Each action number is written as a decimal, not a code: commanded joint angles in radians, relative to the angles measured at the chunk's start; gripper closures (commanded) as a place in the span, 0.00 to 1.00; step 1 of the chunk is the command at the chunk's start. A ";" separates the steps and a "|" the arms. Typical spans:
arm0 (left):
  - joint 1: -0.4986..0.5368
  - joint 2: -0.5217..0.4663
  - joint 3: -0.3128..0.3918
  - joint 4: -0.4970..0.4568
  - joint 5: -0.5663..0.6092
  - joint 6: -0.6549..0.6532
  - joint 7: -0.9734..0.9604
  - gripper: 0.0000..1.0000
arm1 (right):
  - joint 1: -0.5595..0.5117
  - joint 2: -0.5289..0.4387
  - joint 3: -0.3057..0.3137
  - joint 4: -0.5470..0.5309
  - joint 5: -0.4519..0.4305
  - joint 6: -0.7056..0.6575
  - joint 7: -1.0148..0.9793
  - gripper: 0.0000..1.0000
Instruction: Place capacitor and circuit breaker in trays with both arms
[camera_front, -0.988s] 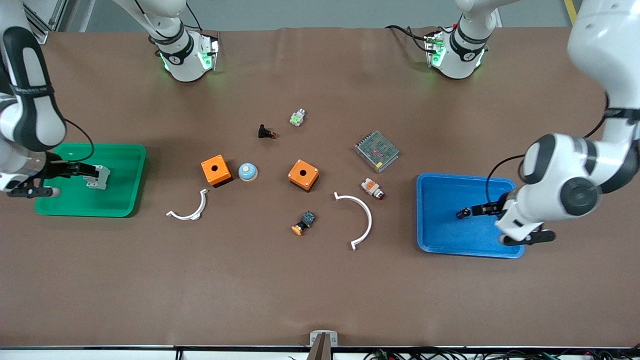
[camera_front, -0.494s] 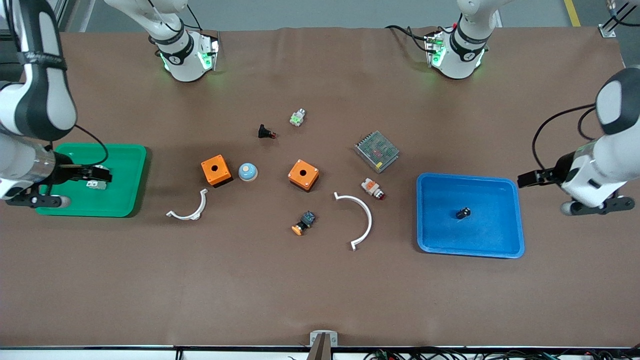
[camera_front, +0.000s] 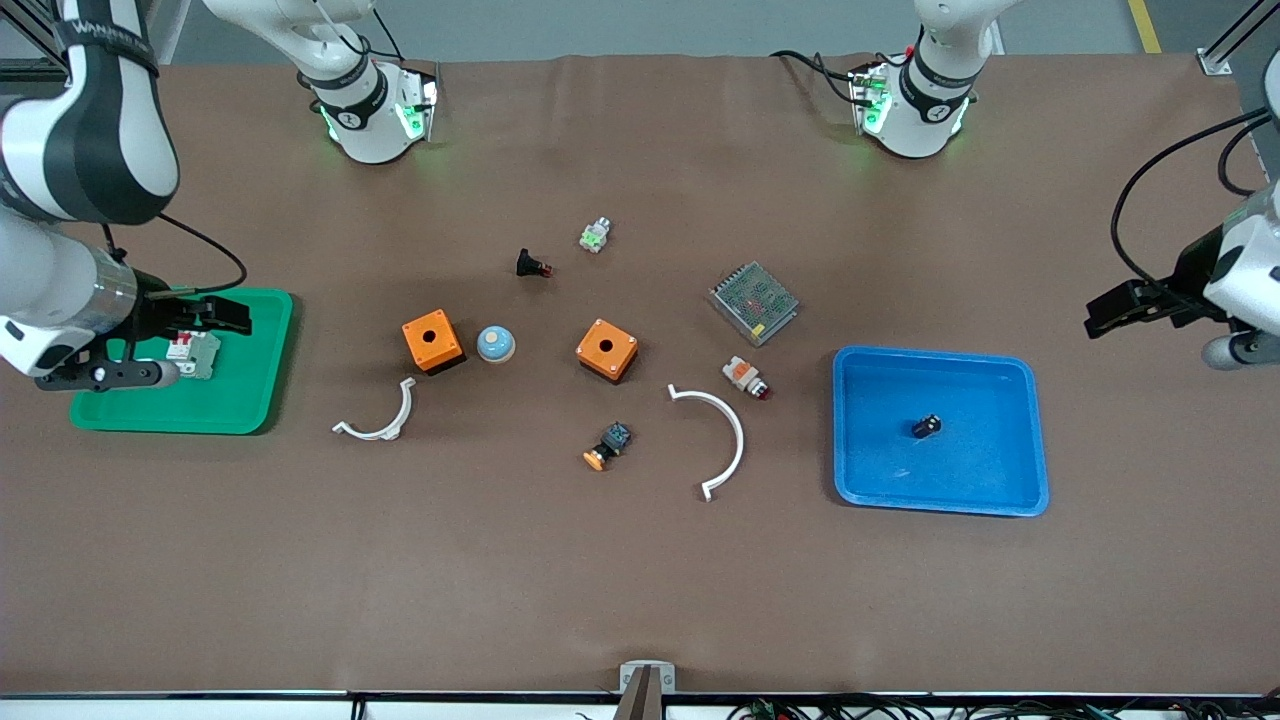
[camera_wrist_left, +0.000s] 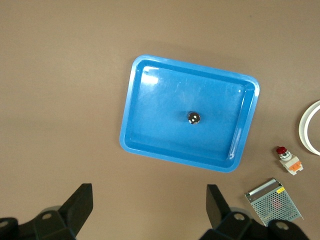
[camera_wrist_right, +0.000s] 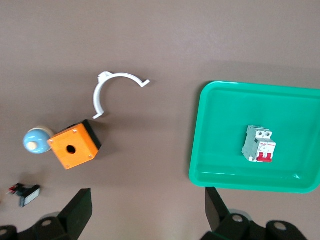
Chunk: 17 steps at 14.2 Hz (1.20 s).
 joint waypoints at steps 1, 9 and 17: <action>0.015 -0.009 -0.008 0.036 -0.023 -0.050 0.024 0.00 | 0.008 0.006 -0.010 0.099 0.018 -0.072 0.007 0.00; -0.376 -0.033 0.388 0.023 -0.074 -0.072 0.024 0.00 | -0.009 0.031 -0.017 0.206 0.018 -0.101 0.002 0.00; -0.511 -0.049 0.537 0.021 -0.101 -0.072 0.024 0.00 | -0.030 0.025 -0.017 0.208 0.004 -0.139 0.005 0.00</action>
